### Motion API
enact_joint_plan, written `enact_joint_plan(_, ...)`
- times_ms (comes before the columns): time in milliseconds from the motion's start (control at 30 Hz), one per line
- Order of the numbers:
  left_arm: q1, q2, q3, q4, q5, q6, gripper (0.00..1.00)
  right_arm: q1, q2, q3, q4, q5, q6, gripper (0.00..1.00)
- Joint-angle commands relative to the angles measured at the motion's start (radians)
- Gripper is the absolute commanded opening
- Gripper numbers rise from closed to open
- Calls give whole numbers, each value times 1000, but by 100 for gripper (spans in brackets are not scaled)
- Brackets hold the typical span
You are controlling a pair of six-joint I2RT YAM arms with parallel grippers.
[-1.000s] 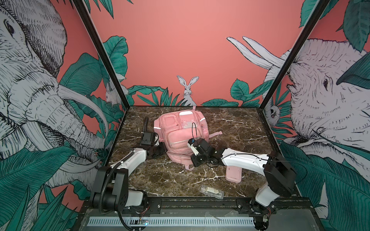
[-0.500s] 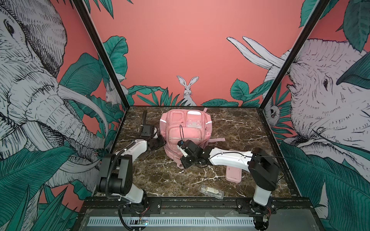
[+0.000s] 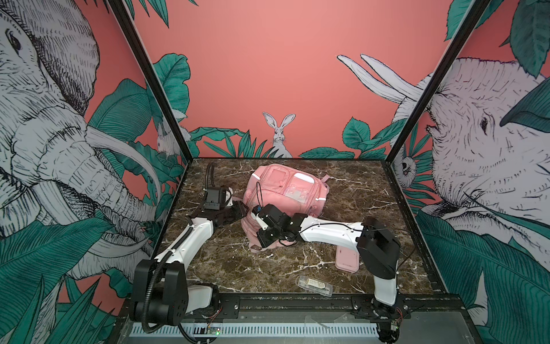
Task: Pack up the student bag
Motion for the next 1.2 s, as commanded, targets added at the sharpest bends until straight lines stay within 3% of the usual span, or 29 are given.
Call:
enact_joint_plan(0,-21,-18,-42,-33,9,-27,49,10,7,47,29,-34,-1,0)
enact_joint_plan(233,-90,-2,-77,-9,-23,-46,48,9,3,61,24,-49,-6,0)
enact_joint_plan(767,-106,27,-76,-25,-40,-27,40,-2,-19,51,33,-32,-2,0)
enact_joint_plan(1167,-106,35,-61,-28,-44,-16,9,-8,-30,56,17,-7,-12,0)
